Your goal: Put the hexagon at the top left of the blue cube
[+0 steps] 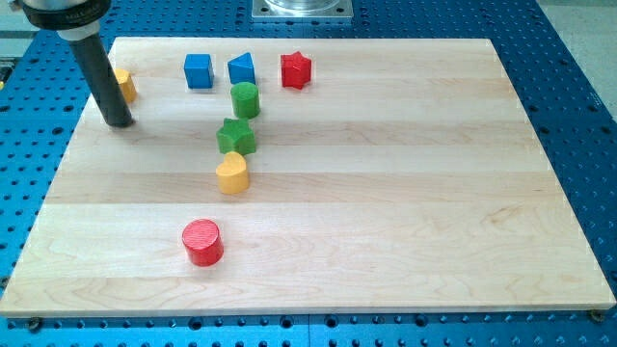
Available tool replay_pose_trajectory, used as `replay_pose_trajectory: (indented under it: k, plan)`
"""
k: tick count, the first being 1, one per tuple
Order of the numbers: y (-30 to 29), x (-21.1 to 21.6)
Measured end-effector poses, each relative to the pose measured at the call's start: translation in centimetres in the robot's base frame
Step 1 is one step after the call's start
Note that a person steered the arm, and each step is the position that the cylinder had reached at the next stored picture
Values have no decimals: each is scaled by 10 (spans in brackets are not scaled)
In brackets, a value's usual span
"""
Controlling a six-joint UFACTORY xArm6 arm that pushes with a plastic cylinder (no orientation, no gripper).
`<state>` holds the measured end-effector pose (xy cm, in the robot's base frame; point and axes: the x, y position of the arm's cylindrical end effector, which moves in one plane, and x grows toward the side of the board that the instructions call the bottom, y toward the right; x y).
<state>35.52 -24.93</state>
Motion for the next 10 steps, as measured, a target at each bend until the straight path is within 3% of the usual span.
replay_pose_trajectory:
  k: [1,6,9,10]
  plan:
    - [0,-40]
    - [-24,-31]
    - [-53,-79]
    - [-29,-97]
